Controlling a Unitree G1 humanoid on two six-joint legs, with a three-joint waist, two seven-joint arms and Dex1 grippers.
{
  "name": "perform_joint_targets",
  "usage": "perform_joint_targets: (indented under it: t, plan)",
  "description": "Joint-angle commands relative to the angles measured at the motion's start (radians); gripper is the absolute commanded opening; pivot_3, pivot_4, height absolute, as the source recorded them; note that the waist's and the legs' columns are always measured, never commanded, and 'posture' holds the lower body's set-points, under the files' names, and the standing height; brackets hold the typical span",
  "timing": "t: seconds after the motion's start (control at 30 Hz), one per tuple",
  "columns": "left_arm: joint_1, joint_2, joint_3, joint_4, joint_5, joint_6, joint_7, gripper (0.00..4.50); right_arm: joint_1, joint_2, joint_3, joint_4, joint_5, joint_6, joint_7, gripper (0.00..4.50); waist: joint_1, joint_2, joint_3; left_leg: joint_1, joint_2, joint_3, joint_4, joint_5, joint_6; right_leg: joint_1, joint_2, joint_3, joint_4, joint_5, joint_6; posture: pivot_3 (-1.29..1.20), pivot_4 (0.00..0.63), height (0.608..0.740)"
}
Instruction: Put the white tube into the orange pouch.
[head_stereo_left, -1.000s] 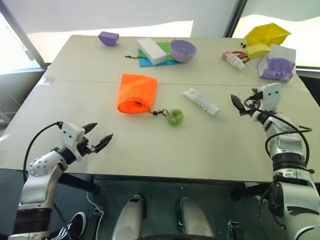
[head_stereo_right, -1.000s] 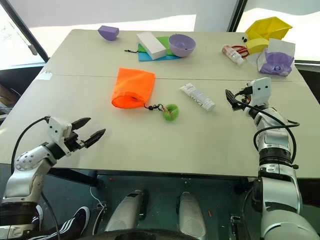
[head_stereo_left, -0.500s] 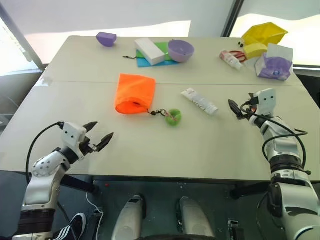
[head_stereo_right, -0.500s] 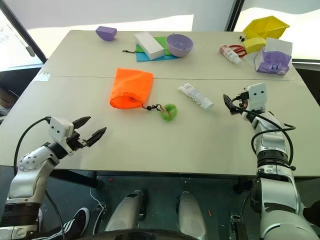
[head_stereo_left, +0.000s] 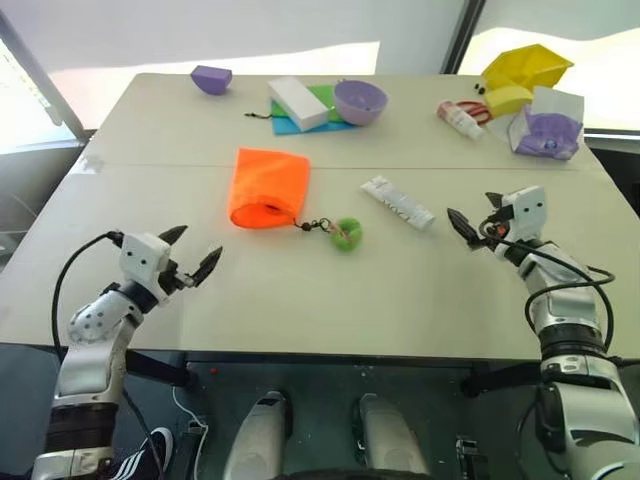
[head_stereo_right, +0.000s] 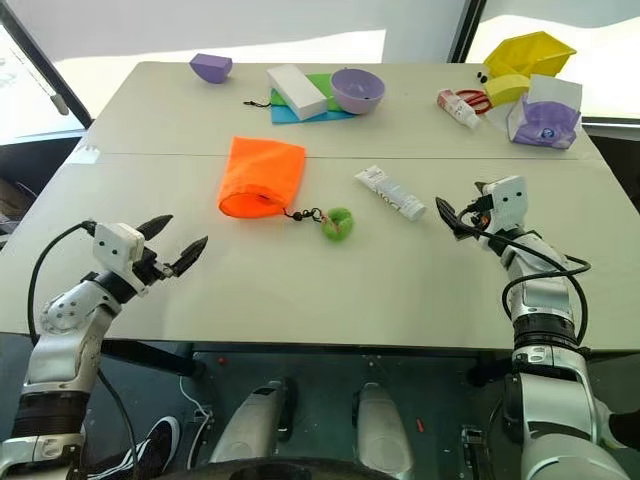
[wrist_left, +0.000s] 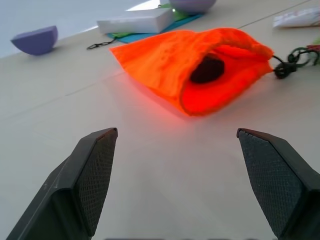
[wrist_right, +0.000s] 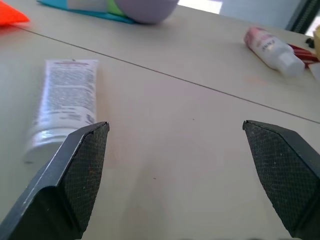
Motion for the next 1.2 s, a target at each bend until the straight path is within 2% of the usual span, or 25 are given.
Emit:
perform_joint_targets:
  t: [0.03,0.13,0.2,0.4,0.47,0.6,0.7,0.83,1.2]
  plan:
    - [-0.113,-0.02,-0.015,0.093,0.094,-0.073,0.106,4.1,0.103,-0.029,0.065,-0.341,0.122,0.072,0.202,4.48,0.004,0.0,0.0,0.0,0.0,0.0,0.0,0.0,0.0,0.0,0.0,0.0,0.0,0.0,0.0,0.0,0.15,0.74]
    - [-0.204,-0.054,-0.065,0.196,0.162,-0.074,0.169,4.1,0.172,-0.045,0.168,-0.503,0.049,0.073,0.231,4.48,-0.002,0.0,0.0,0.0,0.0,0.0,0.001,0.0,0.0,0.001,0.0,0.0,0.0,0.002,0.004,0.0,0.15,0.74]
    - [-0.253,-0.082,-0.09,0.254,0.192,-0.078,0.203,4.1,0.174,-0.006,0.208,-0.555,0.037,0.096,0.195,4.48,-0.005,-0.001,-0.001,0.002,-0.001,0.002,0.001,0.0,0.0,0.002,0.0,0.002,0.0,0.003,0.006,0.0,0.15,0.74]
    - [-0.321,-0.152,-0.103,0.312,0.153,-0.106,0.196,4.1,0.164,0.077,0.275,-0.64,0.016,0.155,0.114,4.48,-0.002,-0.002,-0.001,0.002,0.0,0.003,0.001,0.0,0.0,0.001,0.001,0.003,0.0,0.003,0.006,0.0,0.15,0.74]
    - [-0.325,-0.161,-0.116,0.312,0.15,-0.11,0.178,4.1,0.162,0.095,0.285,-0.657,0.018,0.169,0.098,4.48,-0.001,-0.002,-0.001,0.002,0.0,0.003,0.001,0.0,0.0,0.0,0.0,0.003,0.0,0.003,0.006,0.0,0.15,0.74]
    - [-0.254,-0.168,-0.129,0.186,0.095,-0.11,0.096,4.1,0.166,0.126,0.308,-0.683,0.009,0.19,0.07,4.48,-0.004,-0.002,-0.001,0.002,-0.001,0.003,0.001,0.0,0.0,0.0,0.0,0.003,0.0,0.003,0.006,0.0,0.15,0.74]
    - [-0.216,-0.131,-0.165,0.169,0.174,-0.157,0.092,4.1,0.168,0.129,0.315,-0.69,0.001,0.189,0.064,4.48,-0.003,-0.002,-0.001,0.002,0.0,0.003,0.001,0.0,0.0,0.0,0.0,0.004,0.0,0.003,0.006,0.0,0.15,0.74]
    - [-0.242,-0.097,-0.202,0.245,0.31,-0.2,0.197,4.1,0.158,0.131,0.323,-0.686,-0.004,0.187,0.062,4.48,-0.001,-0.002,-0.001,0.002,0.0,0.003,0.001,0.0,0.0,0.0,0.0,0.004,0.001,0.003,0.005,0.0,0.15,0.74]
    - [-0.397,-0.152,-0.233,0.466,0.399,-0.242,0.37,4.1,0.153,0.161,0.345,-0.684,-0.02,0.178,0.049,4.48,-0.006,-0.003,-0.002,0.002,-0.001,0.004,0.001,0.001,0.001,0.001,0.0,0.004,0.0,0.005,0.008,0.0,0.15,0.74]
